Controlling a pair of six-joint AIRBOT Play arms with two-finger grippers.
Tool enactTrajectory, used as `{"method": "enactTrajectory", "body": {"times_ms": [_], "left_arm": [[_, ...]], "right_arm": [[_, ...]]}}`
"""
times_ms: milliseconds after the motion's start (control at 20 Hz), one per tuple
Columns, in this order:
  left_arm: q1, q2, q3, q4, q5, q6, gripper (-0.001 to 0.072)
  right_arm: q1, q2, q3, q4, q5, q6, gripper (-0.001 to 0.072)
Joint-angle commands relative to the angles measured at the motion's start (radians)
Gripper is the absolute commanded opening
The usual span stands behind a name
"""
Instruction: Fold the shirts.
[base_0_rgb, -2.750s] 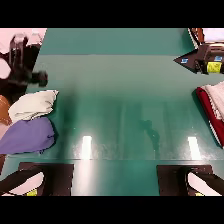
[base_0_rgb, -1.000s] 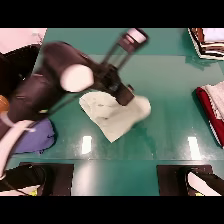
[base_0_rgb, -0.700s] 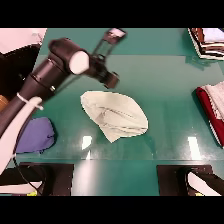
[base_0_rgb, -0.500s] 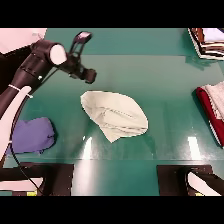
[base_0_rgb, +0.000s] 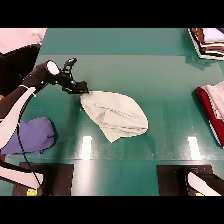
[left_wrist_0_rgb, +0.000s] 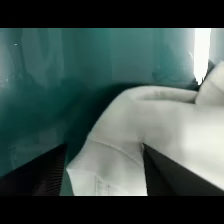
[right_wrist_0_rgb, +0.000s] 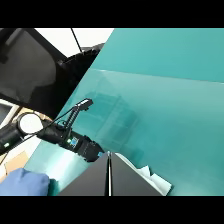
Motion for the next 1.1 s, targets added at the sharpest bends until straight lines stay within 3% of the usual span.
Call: {"method": "enactTrajectory", "body": {"times_ms": [0, 150, 200, 300, 350, 550, 650, 800, 850, 900, 950, 1050], "left_arm": [[0.006, -0.037, -0.008, -0.074, -0.001, 0.035, 0.0549], [0.006, -0.037, -0.008, -0.151, -0.062, 0.107, 0.0547], [0.006, -0.037, -0.008, -0.156, -0.078, 0.109, 0.0495], [0.006, -0.037, -0.008, -0.157, -0.095, 0.126, 0.0118], [0.006, -0.034, -0.006, -0.156, -0.101, 0.132, 0.0022], [0.008, -0.032, 0.121, -0.116, -0.188, 0.140, 0.0021], [0.008, -0.032, 0.214, -0.115, -0.229, 0.140, 0.0021], [0.008, -0.032, 0.322, -0.116, -0.244, 0.138, 0.0021], [0.008, -0.032, 0.340, -0.116, -0.245, 0.136, 0.0021], [0.008, -0.032, 0.349, -0.116, -0.244, 0.135, 0.0021], [0.008, -0.032, 0.349, -0.117, -0.243, 0.135, 0.0021], [0.006, -0.032, 0.348, -0.117, -0.243, 0.135, 0.0021]], "right_arm": [[0.000, -0.003, 0.001, 0.000, 0.014, 0.000, 0.0018], [0.000, -0.018, 0.001, 0.002, 0.019, 0.001, 0.0018], [0.000, -0.024, 0.001, 0.003, 0.019, 0.001, 0.0019], [0.000, -0.034, 0.001, 0.000, 0.022, 0.001, 0.0018], [0.000, -0.039, 0.001, -0.007, 0.027, 0.001, 0.0018], [0.000, -0.024, -0.060, -0.235, 0.127, 0.084, 0.0018], [0.000, 0.022, -0.217, -0.345, 0.158, 0.099, 0.0018], [0.000, 0.091, -0.538, -0.384, 0.106, 0.107, 0.0021], [0.000, 0.108, -0.651, -0.380, 0.074, 0.111, 0.0089], [0.003, 0.117, -0.770, -0.378, 0.044, 0.114, 0.0357], [0.011, 0.114, -0.869, -0.374, 0.020, 0.114, 0.0457], [0.044, 0.084, -1.040, -0.290, -0.050, 0.111, 0.0449]]}}
